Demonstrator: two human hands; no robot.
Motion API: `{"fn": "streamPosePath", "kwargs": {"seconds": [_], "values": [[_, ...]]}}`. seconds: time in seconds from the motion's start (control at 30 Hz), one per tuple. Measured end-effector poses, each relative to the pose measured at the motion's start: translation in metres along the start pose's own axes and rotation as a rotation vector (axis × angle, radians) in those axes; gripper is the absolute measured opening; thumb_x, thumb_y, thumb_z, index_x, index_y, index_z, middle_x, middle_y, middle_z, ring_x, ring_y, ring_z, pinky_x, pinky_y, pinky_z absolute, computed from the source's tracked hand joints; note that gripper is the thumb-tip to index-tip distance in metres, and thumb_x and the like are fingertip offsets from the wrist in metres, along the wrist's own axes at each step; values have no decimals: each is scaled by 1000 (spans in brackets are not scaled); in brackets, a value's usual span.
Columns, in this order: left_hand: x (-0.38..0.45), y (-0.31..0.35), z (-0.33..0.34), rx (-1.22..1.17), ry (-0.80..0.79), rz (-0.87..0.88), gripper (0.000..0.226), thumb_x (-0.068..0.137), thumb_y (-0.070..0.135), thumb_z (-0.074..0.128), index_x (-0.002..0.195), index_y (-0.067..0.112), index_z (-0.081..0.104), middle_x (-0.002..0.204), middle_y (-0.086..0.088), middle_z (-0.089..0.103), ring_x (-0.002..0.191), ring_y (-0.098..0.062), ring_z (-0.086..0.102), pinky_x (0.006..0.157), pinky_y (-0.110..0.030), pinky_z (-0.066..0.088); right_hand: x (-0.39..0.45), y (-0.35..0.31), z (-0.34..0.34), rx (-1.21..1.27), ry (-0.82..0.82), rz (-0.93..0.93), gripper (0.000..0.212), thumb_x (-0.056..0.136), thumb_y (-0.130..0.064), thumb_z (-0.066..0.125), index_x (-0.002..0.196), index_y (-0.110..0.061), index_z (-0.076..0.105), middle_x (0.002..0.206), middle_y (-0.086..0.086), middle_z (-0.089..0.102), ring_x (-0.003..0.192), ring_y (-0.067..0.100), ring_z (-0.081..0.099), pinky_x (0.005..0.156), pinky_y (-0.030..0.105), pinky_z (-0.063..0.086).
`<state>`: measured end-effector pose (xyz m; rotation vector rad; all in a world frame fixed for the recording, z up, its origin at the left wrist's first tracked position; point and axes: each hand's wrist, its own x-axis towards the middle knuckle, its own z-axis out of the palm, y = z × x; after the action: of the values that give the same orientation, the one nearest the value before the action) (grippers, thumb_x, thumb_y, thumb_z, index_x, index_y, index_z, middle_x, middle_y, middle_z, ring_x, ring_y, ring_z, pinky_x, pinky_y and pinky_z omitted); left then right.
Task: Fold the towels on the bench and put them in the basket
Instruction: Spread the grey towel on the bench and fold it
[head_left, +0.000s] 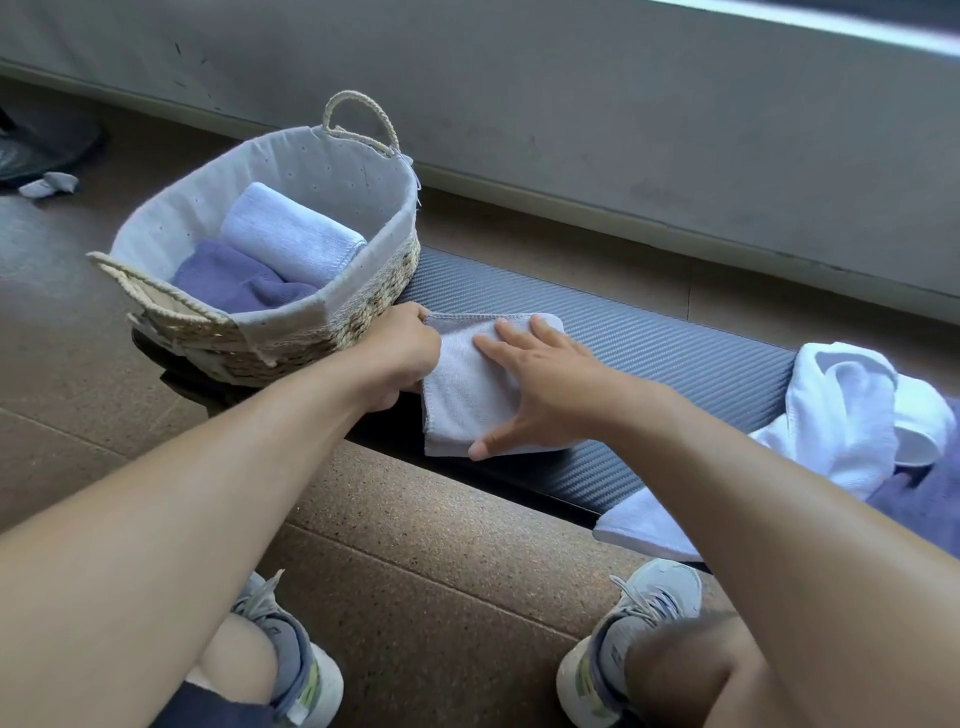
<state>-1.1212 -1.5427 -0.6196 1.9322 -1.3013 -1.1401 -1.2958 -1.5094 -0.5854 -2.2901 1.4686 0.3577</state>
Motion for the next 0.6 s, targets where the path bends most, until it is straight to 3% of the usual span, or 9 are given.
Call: {"fn": "streamPosePath", "kwargs": {"seconds": [0.07,0.13,0.17,0.23,0.3,0.37,0.47,0.6], "values": [[2,-2,0,15,-4,16,41,94,10,46,132,19,59,125,-9,64,101,-29,66,49,-26,49,0,-1,2,-19,-5,-3,129,66,-81,69,161,-32,-2,170,-3,-9,155,29,-14,125,48,-5],[0,-1,-2,49,11,17,41,93,13,47,132,20,57,127,-8,63,101,-28,65,55,-30,54,-1,-3,4,-41,-29,-1,130,66,-84,66,161,-32,-7,169,-1,-14,154,30,-18,125,49,-7],[-2,2,-3,103,31,18,43,94,14,48,136,21,53,130,-6,61,106,-27,63,68,-36,58,-2,-3,5,-52,-46,-3,131,66,-86,63,161,-32,-9,169,0,-17,153,31,-21,125,50,-8],[-5,4,-6,307,90,48,53,95,17,50,146,23,41,142,-5,51,124,-29,54,100,-41,49,-4,-4,2,-40,-86,-3,128,67,-88,59,160,-33,-10,168,-1,-19,153,30,-23,124,50,-10],[-13,7,-7,456,186,177,60,96,17,49,153,24,31,152,-5,39,139,-28,41,111,-42,35,-6,1,-9,74,-98,1,110,79,-80,54,161,-34,-3,169,-6,-13,154,27,-17,124,48,-6],[-21,6,-4,493,243,376,57,98,15,48,153,22,33,156,-2,33,143,-25,35,114,-41,30,-4,12,-20,234,-7,19,82,97,-61,47,162,-30,7,170,-7,-4,156,24,-9,126,46,-1],[-27,0,8,601,152,546,52,104,19,42,155,19,35,166,-2,23,154,-20,17,125,-39,13,7,28,-18,239,174,64,61,109,-38,36,162,-18,14,170,-2,2,156,23,-6,127,42,1],[-28,-12,18,932,-65,585,61,108,41,26,162,19,8,170,1,-11,155,-18,-19,125,-50,-9,21,24,12,164,205,47,59,110,-35,29,162,-14,13,170,4,4,156,25,-5,126,42,3]]}}
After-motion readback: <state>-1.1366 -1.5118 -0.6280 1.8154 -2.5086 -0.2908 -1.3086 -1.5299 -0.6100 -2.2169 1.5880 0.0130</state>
